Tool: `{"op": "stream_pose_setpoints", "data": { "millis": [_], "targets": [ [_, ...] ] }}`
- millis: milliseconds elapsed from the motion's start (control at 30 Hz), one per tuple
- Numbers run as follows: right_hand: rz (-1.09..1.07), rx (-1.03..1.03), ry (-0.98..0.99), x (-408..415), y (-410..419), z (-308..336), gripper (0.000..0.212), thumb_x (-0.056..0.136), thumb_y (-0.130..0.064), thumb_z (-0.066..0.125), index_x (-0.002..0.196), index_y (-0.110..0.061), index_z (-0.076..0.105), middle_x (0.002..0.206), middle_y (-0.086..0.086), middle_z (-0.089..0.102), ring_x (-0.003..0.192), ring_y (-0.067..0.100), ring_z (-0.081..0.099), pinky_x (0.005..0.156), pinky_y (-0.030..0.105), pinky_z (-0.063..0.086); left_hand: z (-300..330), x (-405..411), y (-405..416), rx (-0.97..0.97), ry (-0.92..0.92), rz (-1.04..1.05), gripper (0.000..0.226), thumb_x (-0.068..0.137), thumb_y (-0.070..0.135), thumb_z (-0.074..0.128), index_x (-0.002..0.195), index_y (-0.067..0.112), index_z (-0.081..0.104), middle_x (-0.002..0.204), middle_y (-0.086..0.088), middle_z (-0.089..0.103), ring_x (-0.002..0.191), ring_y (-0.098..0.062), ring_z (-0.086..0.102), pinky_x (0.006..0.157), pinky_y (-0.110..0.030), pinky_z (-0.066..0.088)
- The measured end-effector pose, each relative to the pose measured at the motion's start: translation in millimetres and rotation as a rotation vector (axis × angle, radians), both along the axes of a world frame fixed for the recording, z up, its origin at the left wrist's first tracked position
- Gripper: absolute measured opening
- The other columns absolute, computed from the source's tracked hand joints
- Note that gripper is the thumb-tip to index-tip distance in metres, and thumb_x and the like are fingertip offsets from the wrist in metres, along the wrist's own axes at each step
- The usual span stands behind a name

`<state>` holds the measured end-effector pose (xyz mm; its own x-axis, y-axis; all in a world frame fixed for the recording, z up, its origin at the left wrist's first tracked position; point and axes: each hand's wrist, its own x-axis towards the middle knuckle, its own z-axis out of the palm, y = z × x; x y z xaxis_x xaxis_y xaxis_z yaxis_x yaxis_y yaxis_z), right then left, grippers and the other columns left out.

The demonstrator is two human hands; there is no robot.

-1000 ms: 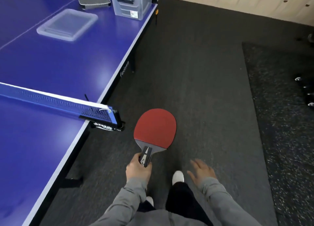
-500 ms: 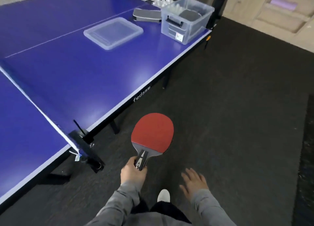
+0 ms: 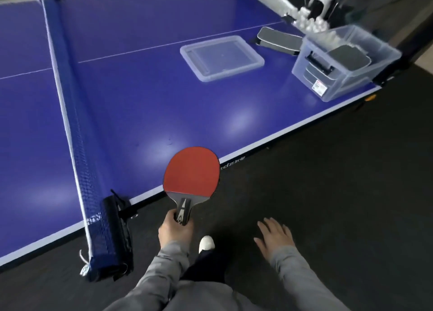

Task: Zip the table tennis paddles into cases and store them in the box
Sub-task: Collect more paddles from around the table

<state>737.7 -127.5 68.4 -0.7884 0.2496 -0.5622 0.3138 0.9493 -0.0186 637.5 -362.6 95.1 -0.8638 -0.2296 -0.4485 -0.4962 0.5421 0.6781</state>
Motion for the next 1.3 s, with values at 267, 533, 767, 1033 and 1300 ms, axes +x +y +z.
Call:
{"op": "stream_pose_setpoints", "data": {
  "millis": [267,533,767,1033,1300],
  "targets": [
    [0.193,0.015,0.114,-142.2,26.3,17.3,0.057,0.096,-0.047,0.031,0.146,-0.023,0.017,0.156,-0.003,0.017,0.145,0.013,0.009,0.116,0.04,0.012,-0.7,-89.5,4.5,-0.02,0.016,0.219,0.022,0.075,0.023,0.067,0.095,0.016,0.059,0.074,-0.003,0.059,0.087,-0.034,0.06,0.072,-0.029,0.038],
    [0.442,-0.049,0.129,-259.0,14.8,11.9,0.059,0.096,-0.046,0.032,0.147,-0.025,0.014,0.156,-0.002,0.016,0.145,0.014,0.011,0.115,0.037,0.016,-5.7,-137.0,-17.2,-0.062,0.012,0.517,0.022,0.076,0.018,0.066,0.097,0.014,0.062,0.07,0.001,0.056,0.073,-0.028,0.052,0.069,-0.03,0.037],
    [0.608,-0.099,0.106,-342.1,7.2,-0.9,0.06,0.095,-0.05,0.03,0.148,-0.026,0.012,0.157,-0.004,0.01,0.145,0.013,0.007,0.116,0.037,0.015,-10.3,-174.8,-19.9,-0.075,-0.02,0.697,0.019,0.075,0.018,0.064,0.093,0.017,0.06,0.076,-0.006,0.063,0.083,-0.033,0.06,0.072,-0.035,0.043],
    [0.68,-0.083,0.06,-386.1,1.1,-3.6,0.06,0.096,-0.05,0.028,0.148,-0.026,0.01,0.157,-0.004,0.01,0.145,0.013,0.005,0.116,0.037,0.012,-17.0,-215.8,-28.7,-0.093,-0.016,0.753,0.018,0.075,0.019,0.066,0.092,0.022,0.059,0.072,0.001,0.059,0.073,-0.024,0.053,0.072,-0.03,0.041],
    [0.65,-0.029,0.016,-393.9,-10.8,-3.7,0.06,0.096,-0.049,0.029,0.148,-0.026,0.01,0.158,-0.005,0.009,0.145,0.012,0.005,0.117,0.037,0.013,-36.0,-234.3,-60.8,-0.069,-0.047,0.709,0.019,0.076,0.018,0.066,0.094,0.018,0.06,0.075,-0.002,0.061,0.078,-0.03,0.059,0.075,-0.034,0.046]
  ]
}}
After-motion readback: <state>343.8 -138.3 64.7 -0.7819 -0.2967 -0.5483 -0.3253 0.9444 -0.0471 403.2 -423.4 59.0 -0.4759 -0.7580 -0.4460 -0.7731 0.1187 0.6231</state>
